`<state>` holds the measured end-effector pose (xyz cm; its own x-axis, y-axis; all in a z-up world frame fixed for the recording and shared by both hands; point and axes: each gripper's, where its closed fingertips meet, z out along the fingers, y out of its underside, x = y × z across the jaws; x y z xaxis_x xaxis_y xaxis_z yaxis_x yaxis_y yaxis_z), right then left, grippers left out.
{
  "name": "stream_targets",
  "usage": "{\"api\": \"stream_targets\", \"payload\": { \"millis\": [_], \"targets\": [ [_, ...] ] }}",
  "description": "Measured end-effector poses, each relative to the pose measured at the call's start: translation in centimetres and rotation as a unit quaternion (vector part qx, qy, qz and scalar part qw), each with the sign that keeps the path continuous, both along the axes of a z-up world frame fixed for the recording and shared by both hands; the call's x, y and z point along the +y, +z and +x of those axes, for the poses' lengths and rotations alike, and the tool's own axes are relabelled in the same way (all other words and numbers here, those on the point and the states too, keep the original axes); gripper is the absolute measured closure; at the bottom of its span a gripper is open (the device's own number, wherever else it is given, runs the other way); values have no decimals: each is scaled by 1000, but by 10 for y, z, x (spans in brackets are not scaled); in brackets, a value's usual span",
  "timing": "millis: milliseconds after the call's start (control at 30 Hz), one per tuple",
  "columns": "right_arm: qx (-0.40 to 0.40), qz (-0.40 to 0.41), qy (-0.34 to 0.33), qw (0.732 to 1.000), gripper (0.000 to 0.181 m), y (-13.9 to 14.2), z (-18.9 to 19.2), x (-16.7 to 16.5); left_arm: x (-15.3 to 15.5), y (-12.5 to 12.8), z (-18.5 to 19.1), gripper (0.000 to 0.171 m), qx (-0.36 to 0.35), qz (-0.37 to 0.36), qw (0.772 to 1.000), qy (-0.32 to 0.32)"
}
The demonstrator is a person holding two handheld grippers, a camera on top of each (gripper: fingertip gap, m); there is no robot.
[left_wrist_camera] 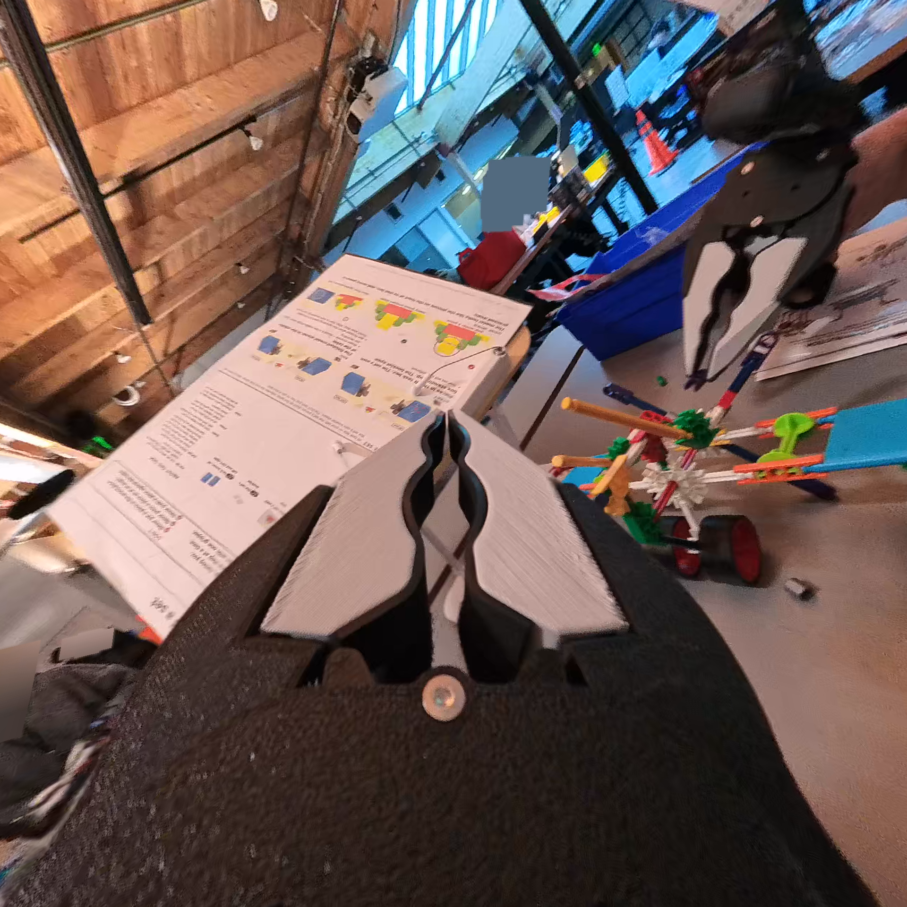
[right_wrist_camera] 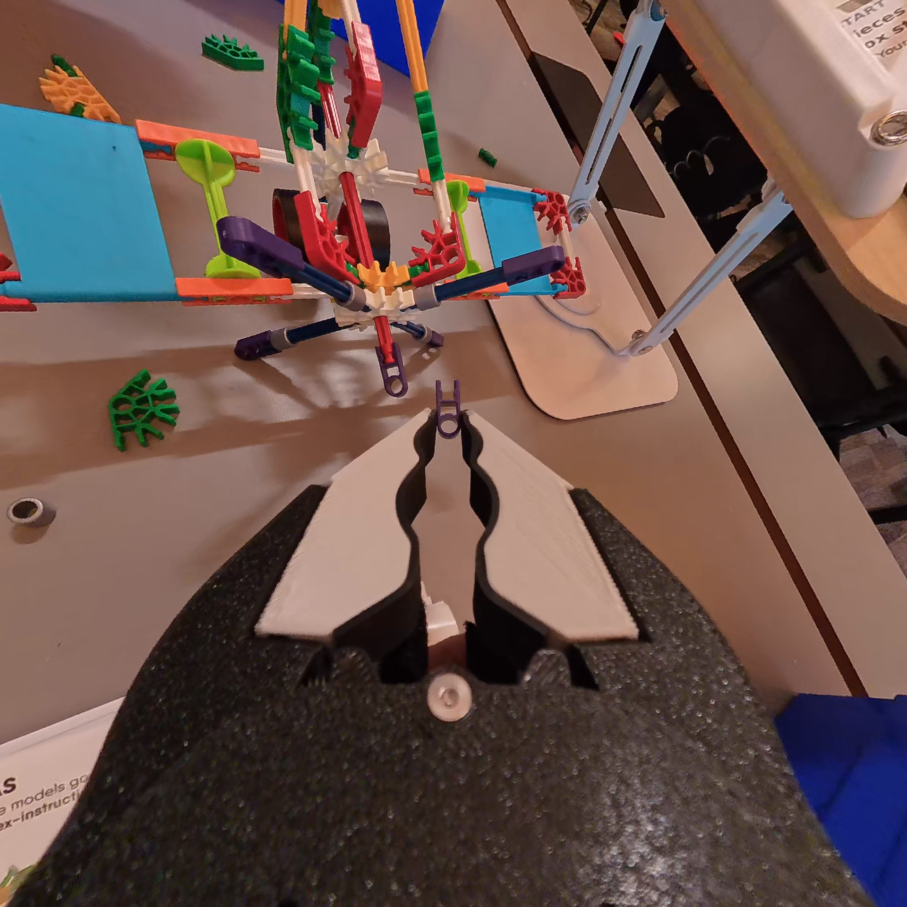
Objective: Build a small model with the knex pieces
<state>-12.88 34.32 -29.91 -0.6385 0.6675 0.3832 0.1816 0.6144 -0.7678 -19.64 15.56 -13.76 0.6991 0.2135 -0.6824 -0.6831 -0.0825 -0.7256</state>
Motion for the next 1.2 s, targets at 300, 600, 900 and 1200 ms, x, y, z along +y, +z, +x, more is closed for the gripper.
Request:
{"api": "stream_targets", "payload": {
  "millis": [300, 600, 900, 1200],
  "targets": [
    [-85, -7, 30, 996, 171, -23, 17, -8, -1, -11, 1, 150, -75, -31, 995, -50],
    [-177, -18, 51, 983, 159, -48, 35, -17, 5, -50, 5, 126, -168, -128, 972, -104],
    [-38, -214, 135, 967, 181, 53, 43, -35, 9, -44, 14, 126, -189, -107, 967, -136],
    [34, -375, 253, 891, 180, 129, 84, -37, 13, -45, 21, 126, -194, -107, 963, -150]
  ]
}}
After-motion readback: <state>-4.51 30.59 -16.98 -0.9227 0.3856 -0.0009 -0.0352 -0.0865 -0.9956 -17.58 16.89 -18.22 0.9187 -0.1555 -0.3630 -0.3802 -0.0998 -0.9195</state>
